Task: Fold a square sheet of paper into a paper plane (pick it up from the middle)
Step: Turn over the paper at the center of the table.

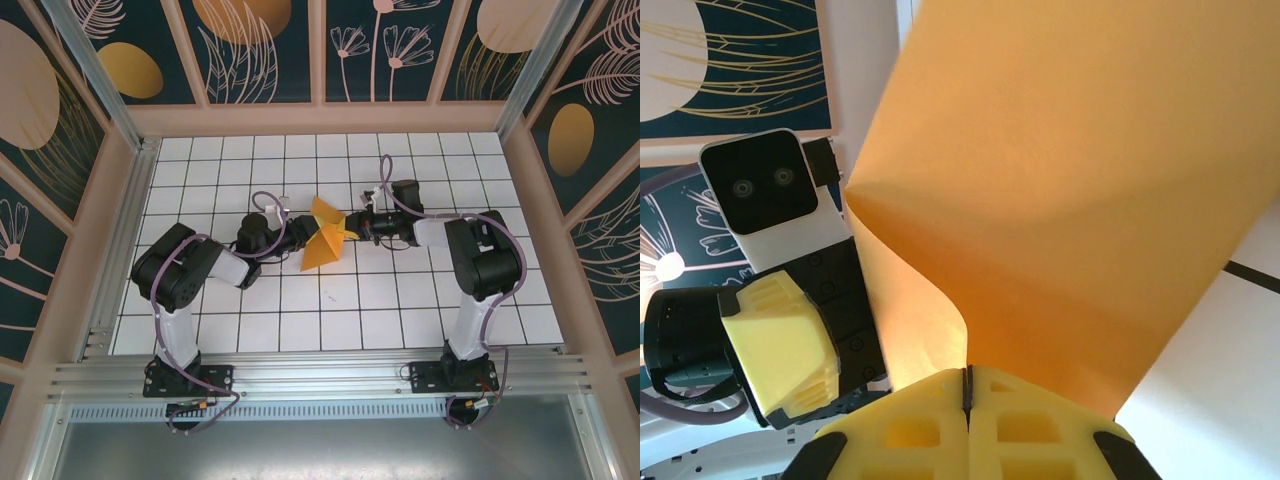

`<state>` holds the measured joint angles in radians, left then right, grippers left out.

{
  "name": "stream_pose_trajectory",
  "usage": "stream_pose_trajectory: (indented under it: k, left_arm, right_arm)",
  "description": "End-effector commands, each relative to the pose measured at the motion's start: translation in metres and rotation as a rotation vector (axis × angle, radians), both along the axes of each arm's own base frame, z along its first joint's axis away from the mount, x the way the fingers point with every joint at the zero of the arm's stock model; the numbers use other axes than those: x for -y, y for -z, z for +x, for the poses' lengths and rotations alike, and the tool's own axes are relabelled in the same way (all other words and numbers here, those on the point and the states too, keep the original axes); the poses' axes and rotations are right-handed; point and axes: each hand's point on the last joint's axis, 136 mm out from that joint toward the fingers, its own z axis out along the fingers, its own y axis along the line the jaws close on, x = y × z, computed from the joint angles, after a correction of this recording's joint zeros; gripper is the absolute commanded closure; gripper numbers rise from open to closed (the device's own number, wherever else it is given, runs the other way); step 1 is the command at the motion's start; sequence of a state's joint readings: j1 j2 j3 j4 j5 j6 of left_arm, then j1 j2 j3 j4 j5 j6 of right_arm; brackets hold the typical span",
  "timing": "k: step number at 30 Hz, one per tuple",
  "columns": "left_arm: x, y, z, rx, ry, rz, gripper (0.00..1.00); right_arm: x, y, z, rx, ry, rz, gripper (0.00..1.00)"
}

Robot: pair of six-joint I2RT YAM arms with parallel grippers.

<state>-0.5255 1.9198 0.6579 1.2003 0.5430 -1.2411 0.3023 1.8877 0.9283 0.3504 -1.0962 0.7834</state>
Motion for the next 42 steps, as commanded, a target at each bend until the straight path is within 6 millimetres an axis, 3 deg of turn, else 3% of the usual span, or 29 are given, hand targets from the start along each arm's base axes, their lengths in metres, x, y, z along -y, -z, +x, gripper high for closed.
stream_pose_trajectory:
  k: [1,10,13,15,18,22,25,29,34,37,42]
  left_arm:
    - [0.001,0.003,-0.002,0.018,0.015,0.013,0.69]
    - [0.001,0.018,0.003,-0.021,0.003,0.082,0.81]
    - [-0.001,0.022,0.004,-0.032,-0.006,0.104,0.88]
    - [-0.002,0.023,0.005,-0.040,-0.017,0.126,0.95]
    - [-0.011,0.025,0.007,-0.056,-0.043,0.215,1.00]
    - [-0.044,0.023,0.012,-0.054,-0.118,0.541,1.00]
    - [-0.085,0.016,0.016,-0.065,-0.190,0.840,1.00]
    - [-0.121,-0.012,0.021,-0.043,-0.262,1.119,1.00]
    - [-0.138,-0.038,0.029,-0.021,-0.330,1.435,1.00]
    - [-0.152,-0.040,0.032,-0.043,-0.372,1.654,1.00]
    - [-0.123,-0.017,0.030,-0.038,-0.310,1.769,1.00]
  right_arm:
    - [0.002,0.003,0.001,0.015,-0.003,-0.005,0.95]
    - [0.003,0.000,0.000,0.023,-0.009,-0.008,0.95]
    - [0.004,0.000,0.000,0.027,-0.006,-0.019,0.90]
    - [0.006,-0.002,0.001,0.047,0.008,-0.046,0.77]
    - [0.018,-0.008,0.010,0.103,0.070,-0.131,0.46]
    - [0.048,-0.020,0.028,0.198,0.211,-0.300,0.29]
    - [0.070,-0.023,0.037,0.246,0.305,-0.436,0.25]
    - [0.092,-0.026,0.040,0.277,0.404,-0.544,0.22]
    - [0.112,-0.025,0.039,0.282,0.497,-0.622,0.18]
    - [0.126,-0.023,0.038,0.271,0.555,-0.663,0.17]
    - [0.148,-0.020,0.036,0.231,0.631,-0.671,0.17]
